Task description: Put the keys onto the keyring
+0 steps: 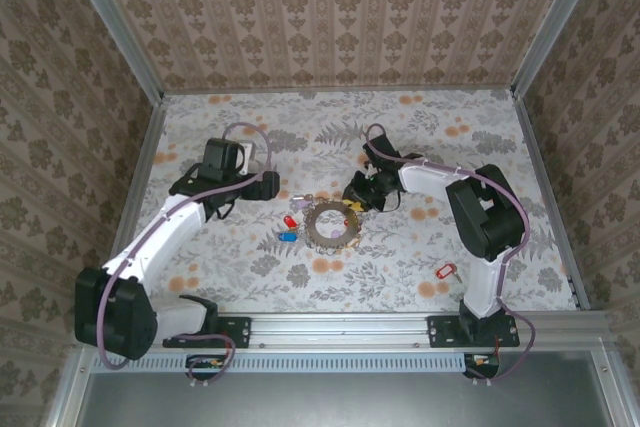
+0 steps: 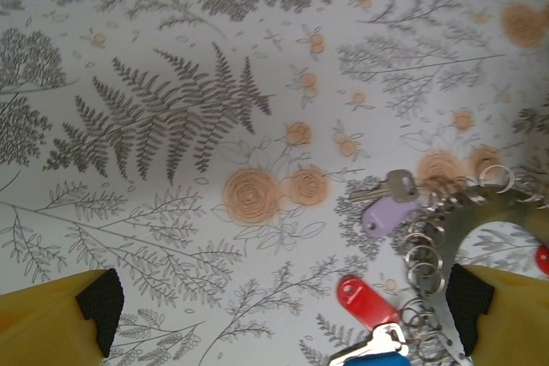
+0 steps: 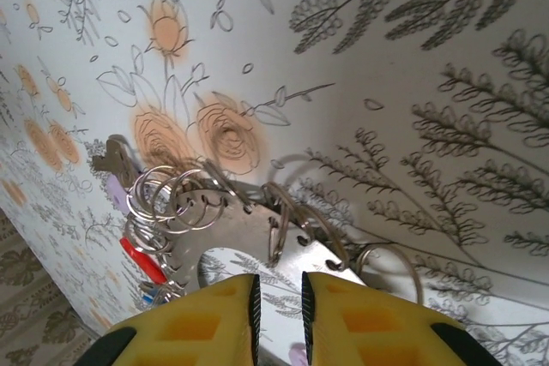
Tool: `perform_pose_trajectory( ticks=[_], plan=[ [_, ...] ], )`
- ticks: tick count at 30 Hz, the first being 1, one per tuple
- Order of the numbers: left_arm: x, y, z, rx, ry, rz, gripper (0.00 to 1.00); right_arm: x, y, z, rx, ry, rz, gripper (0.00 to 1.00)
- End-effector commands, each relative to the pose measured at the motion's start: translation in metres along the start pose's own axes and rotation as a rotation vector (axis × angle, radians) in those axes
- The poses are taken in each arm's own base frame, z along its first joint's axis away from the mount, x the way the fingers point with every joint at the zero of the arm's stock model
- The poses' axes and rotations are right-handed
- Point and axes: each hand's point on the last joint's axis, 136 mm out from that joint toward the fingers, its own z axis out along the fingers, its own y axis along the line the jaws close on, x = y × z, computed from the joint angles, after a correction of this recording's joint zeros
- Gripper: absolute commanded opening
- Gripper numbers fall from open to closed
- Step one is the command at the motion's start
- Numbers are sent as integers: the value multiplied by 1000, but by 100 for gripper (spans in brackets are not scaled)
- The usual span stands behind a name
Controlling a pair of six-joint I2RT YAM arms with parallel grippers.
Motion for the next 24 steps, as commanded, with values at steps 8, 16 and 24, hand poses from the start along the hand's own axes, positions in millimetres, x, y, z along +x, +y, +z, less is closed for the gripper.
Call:
perform_pose_trajectory(
  ticks=[8,16,24],
  plan=[
    [0,7,-6,-75,-19,47,100,-4,-10,10,88,4,61,29],
    [4,0,-5,-115,-10,138,100,-13,-2,9,93,-8,65,26],
    [6,-11,-5,-132,-6,222,100,-16,-1,11,102,-9,74,23]
  ],
)
